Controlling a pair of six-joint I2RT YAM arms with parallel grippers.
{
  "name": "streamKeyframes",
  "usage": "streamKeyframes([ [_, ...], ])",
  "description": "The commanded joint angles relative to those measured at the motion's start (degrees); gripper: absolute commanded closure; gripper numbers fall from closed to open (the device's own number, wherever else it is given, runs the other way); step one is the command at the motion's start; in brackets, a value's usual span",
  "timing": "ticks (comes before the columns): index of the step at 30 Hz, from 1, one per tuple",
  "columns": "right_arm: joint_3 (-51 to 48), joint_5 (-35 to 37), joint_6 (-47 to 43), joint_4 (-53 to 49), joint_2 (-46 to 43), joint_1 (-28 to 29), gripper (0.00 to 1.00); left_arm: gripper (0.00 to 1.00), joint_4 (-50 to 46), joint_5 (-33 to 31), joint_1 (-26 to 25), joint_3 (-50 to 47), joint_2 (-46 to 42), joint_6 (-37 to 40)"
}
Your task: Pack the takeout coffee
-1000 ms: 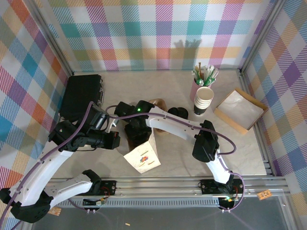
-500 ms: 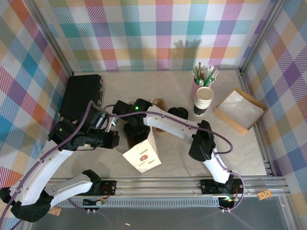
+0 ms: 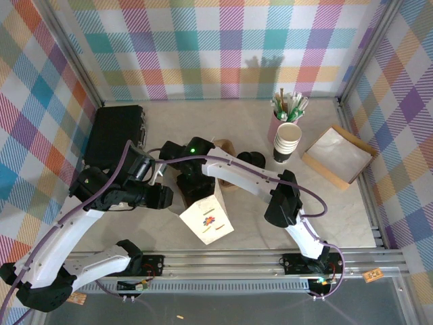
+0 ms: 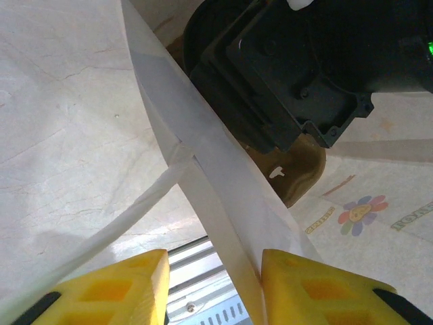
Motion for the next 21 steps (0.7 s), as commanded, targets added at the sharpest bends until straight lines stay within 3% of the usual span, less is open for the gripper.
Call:
streamKeyframes([
  [1, -0.67, 0.64, -0.16, -3.36, 1.24, -0.30, 0.34, 0.58, -0.91, -0.31, -0.45, 1.61, -0.17, 0.59],
  [11, -0.62, 0.73, 0.75, -2.33, -0.36, -0.02, 0.21, 0.59, -0.87, -1.07, -0.47, 2.15, 0.40, 0.62],
  [21, 0.86, 1.00, 0.94, -1.98, -0.98, 0.28, 0.17, 0.89, -0.48, -0.32, -1.24, 2.99, 1.29, -0.42],
])
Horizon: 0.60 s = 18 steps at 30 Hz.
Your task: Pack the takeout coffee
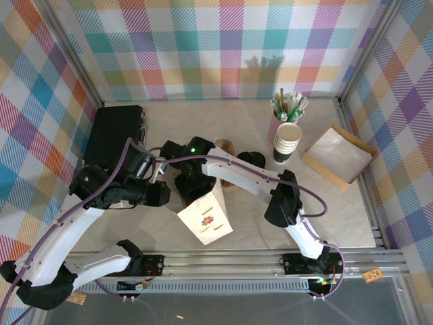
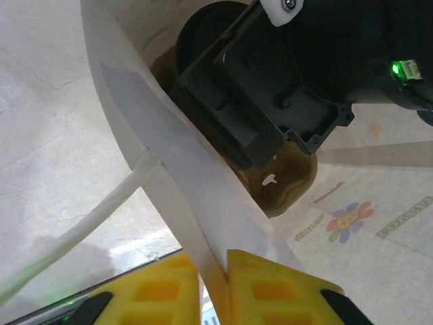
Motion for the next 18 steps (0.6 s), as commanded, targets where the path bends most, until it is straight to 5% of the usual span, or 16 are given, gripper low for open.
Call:
streamKeyframes([
  [1, 0.80, 0.73, 0.26, -1.80, -0.98, 0.28, 0.16, 0.91, -0.33, -0.29, -1.03, 1.19, 0.27, -0.07],
  [5, 1.18, 0.96, 0.37, -1.36, -0.97, 0.41, 0.16, 1.00, -0.10, -0.43, -1.93, 1.49, 0.96, -0.16],
  [18, 4.48, -0.59, 1.30, -1.64, -1.06, 0.78, 0.02, 1.00, -0.99, -3.71, -4.82, 2.42, 2.36, -0.99],
])
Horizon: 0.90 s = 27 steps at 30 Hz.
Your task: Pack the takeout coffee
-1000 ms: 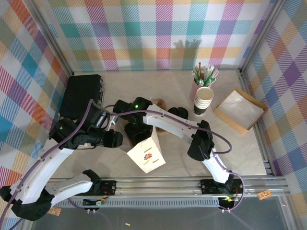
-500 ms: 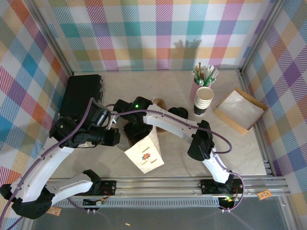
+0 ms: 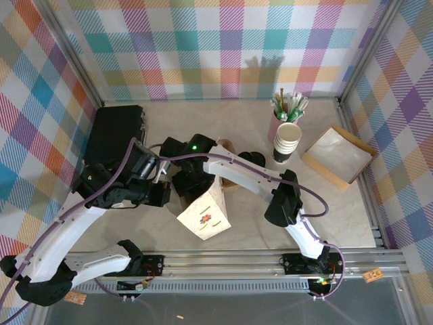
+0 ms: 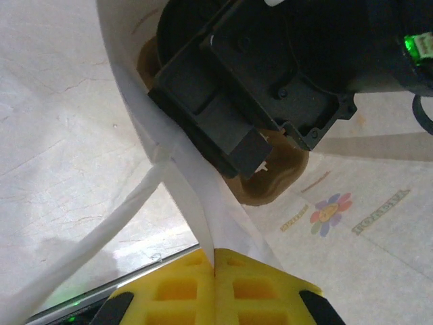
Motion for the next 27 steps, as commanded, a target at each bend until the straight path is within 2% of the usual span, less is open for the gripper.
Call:
streamKeyframes([
  [1, 2.46, 0.09, 0.62, -1.41, -1.02, 0.70, 0.01, 1.00, -0.98, -1.37, -1.94, 1.56, 1.23, -0.12],
  [16, 8.46, -0.63, 2.40, -5.40, 1.35, 0.75, 0.01, 1.00, -4.40, -4.58, -3.85, 3.77, 4.09, -2.36],
  [22, 8.18, -6.19, 2.28, 0.27, 2.23, 0.71, 0.02, 1.00, -5.59, -5.25, -3.85, 4.01, 5.07, -3.25],
  [27, 8.30, -8.52, 5.06, 1.06, 2.47, 0.86, 0.03, 1.00, -5.76, -6.48, -3.86, 3.15, 5.85, -3.63],
])
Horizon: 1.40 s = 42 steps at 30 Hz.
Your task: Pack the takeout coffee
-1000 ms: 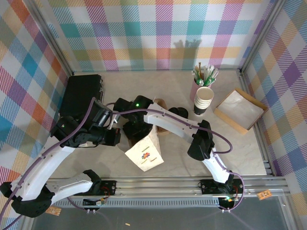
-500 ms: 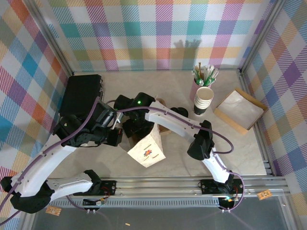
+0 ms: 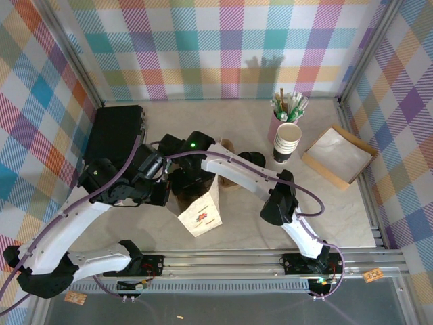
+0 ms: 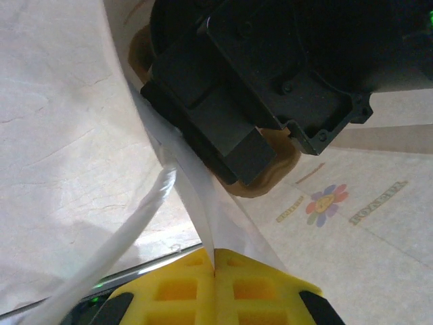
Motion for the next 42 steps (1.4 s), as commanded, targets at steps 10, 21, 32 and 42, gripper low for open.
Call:
streamKeyframes([
  [10, 6.59, -4.52, 4.12, -0.56, -0.88, 1.57, 0.06, 1.00, -0.43, -1.41, -0.67, -3.07, 1.40, -0.94],
  [21, 7.32, -6.75, 3.33, 1.81, -5.75, 1.60, 0.14, 1.00, 0.67, -1.02, -0.62, -3.49, 0.60, -1.06],
  [32, 7.33, -6.98, 3.57, 5.06, -11.05, 1.59, 0.17, 1.00, 1.12, -0.17, -0.65, -2.90, 0.45, -0.27],
  [42, 6.03, -5.77, 4.84, 8.32, -14.95, 1.50, 0.18, 0.97, 2.39, 1.10, -0.66, -3.90, -0.34, -0.46],
])
